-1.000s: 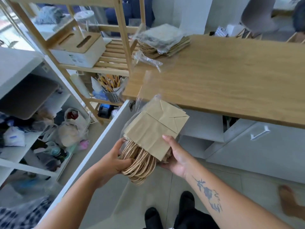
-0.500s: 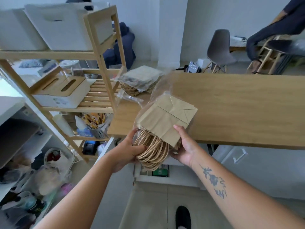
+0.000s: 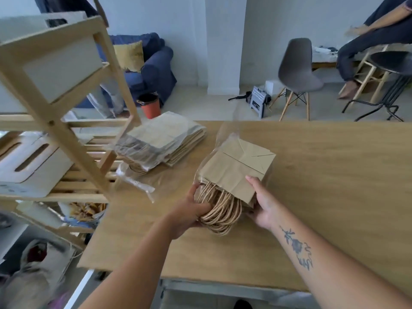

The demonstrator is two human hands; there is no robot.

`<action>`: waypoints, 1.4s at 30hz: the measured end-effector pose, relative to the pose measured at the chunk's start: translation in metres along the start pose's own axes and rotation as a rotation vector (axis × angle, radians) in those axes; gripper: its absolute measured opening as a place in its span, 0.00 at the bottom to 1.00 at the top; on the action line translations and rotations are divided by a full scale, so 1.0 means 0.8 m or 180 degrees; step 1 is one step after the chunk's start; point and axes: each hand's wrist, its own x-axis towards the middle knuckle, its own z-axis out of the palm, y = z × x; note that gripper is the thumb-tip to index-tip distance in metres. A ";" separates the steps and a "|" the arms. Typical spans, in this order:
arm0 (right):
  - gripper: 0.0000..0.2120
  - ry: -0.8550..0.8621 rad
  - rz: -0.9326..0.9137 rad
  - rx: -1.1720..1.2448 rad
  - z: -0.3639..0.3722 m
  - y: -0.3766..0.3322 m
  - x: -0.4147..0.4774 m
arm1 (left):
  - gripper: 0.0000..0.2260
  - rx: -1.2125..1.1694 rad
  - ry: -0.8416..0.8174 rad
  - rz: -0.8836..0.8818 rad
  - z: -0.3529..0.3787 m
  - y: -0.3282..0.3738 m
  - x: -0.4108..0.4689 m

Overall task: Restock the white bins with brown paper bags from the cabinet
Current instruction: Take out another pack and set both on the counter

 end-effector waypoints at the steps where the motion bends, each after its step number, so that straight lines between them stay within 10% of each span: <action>1: 0.19 -0.0004 0.0009 0.0012 -0.003 -0.015 0.013 | 0.34 0.0006 0.0044 -0.0011 0.005 0.009 0.018; 25: 0.50 0.0619 -0.0203 -0.0409 0.061 -0.161 0.179 | 0.33 0.0178 -0.0160 -0.0211 -0.056 0.158 0.221; 31: 0.44 0.0981 -0.0577 -0.0450 0.062 -0.160 0.152 | 0.40 0.0907 0.0174 0.0194 -0.071 0.172 0.213; 42: 0.20 0.1629 -0.1072 -0.1039 0.086 -0.175 0.120 | 0.21 0.1401 0.0531 0.1050 -0.058 0.217 0.235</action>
